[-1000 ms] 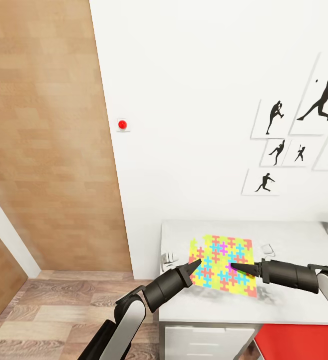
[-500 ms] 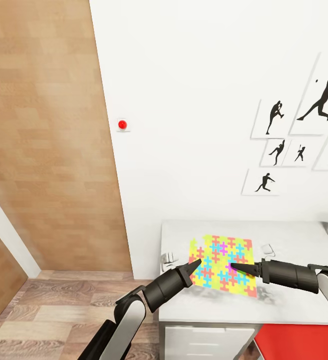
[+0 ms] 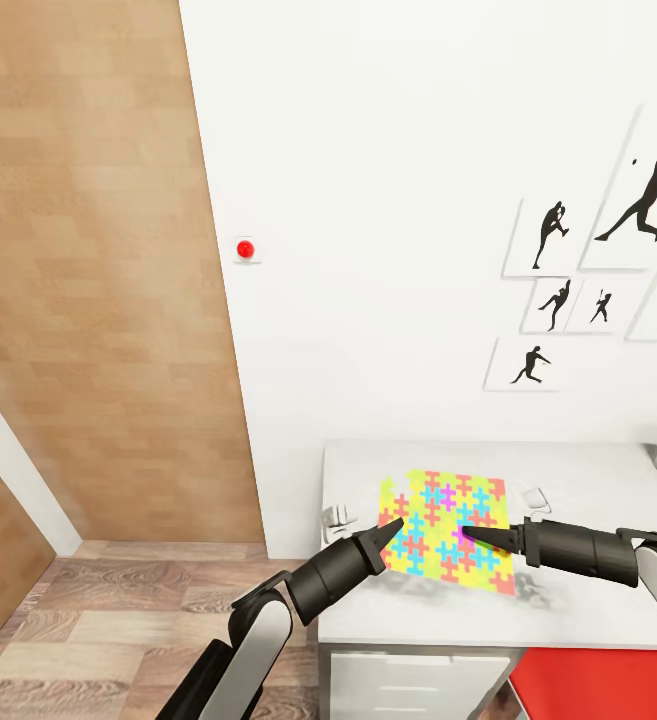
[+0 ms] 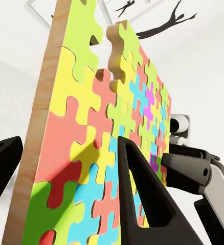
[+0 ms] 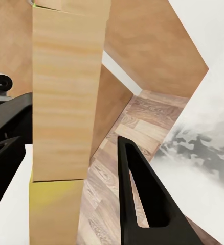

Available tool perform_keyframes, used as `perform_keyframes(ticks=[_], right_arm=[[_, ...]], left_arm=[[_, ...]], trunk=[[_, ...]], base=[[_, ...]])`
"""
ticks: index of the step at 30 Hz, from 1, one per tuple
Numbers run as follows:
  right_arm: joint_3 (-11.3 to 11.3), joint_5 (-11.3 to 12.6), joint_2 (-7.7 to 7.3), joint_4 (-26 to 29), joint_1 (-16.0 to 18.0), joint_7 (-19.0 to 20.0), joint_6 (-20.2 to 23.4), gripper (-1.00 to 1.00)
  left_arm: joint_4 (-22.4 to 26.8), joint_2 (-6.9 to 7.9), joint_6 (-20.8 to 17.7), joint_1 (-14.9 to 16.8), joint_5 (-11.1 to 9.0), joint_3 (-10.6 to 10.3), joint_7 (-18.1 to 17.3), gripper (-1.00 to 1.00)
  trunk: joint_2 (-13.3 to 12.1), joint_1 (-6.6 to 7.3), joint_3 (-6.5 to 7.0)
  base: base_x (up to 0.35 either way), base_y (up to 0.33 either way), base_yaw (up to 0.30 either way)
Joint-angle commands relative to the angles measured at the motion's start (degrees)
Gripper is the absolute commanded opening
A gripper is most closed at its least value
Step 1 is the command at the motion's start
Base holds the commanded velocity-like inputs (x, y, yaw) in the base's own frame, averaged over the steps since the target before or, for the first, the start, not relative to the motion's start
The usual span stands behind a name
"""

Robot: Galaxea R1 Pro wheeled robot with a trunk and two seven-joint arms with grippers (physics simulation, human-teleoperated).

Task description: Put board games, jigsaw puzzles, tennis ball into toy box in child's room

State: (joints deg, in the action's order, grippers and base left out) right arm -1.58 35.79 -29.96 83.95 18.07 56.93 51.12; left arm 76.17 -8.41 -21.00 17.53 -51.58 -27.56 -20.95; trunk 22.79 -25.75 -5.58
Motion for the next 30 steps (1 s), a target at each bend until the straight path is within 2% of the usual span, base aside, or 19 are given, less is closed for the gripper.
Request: perform_keyframes(ticks=[1, 30], right_arm=[[-0.02, -0.28, -0.01, 0.01, 0.05, 0.10, 0.03, -1.00], [-0.07, -0.20, -0.03, -0.01, 0.05, 0.11, 0.03, -1.00]], left_arm=[[0.05, -0.02, -0.53, 0.05, -0.80, 0.01, -0.06, -1.00], [0.12, -0.02, -0.53, 0.05, -0.74, -0.03, -0.06, -1.00]], trunk=[[0.13, -0.04, -0.13], [0.13, -0.04, -0.13]], base=[[0.000, 0.000, 0.000], [0.000, 0.000, 0.000]])
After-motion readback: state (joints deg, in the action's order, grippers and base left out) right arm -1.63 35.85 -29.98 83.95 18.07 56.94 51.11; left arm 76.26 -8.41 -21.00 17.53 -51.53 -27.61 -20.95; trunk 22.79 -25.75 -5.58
